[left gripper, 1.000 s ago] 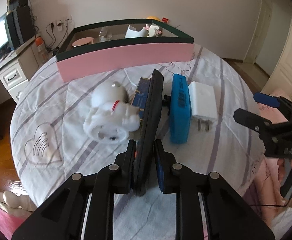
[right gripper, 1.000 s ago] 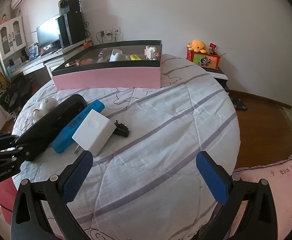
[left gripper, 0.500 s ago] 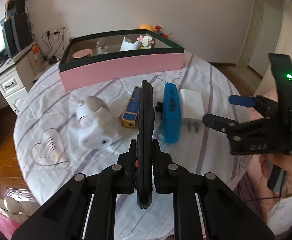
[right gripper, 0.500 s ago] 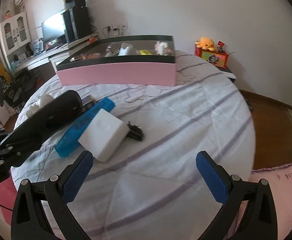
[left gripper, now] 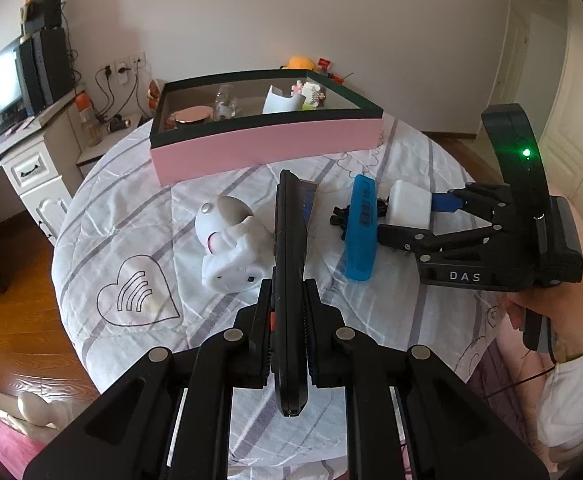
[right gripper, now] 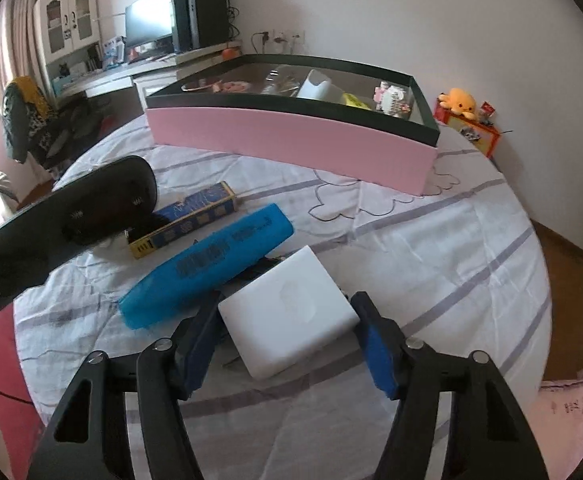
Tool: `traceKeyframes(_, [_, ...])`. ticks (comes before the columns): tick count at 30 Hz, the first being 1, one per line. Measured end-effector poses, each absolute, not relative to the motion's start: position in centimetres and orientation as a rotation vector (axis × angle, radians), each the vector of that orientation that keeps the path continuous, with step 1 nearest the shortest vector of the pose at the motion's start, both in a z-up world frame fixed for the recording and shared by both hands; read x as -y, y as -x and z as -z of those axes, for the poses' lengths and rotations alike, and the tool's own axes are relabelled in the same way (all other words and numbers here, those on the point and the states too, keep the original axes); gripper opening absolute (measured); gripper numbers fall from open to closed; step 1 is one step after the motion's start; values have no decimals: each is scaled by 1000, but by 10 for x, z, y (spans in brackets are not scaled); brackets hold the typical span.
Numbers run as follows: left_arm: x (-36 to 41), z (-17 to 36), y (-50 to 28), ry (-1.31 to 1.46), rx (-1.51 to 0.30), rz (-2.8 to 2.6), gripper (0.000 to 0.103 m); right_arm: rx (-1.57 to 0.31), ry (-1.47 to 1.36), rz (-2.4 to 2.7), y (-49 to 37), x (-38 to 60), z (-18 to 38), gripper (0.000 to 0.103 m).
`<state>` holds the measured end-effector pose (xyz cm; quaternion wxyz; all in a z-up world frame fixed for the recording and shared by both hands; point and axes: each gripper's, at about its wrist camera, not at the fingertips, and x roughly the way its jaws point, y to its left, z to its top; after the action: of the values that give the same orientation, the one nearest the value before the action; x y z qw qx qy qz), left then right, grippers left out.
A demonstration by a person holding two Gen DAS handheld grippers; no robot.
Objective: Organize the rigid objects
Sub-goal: 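Lift remote with left gripper while right gripper carries the charger toward the pink box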
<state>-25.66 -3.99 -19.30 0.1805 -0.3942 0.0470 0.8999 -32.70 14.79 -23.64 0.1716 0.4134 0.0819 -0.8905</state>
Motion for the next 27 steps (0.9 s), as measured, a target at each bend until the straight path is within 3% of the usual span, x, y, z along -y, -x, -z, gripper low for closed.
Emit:
traceKeyframes(13, [41,181,269,1066,-110,-2545,13,-134,-1151,2542,324,-165,214,66])
traceKeyframes(27, [15,217,288,1201,-122,-2481,18,-67,-1211,2502,327,-176,232,66])
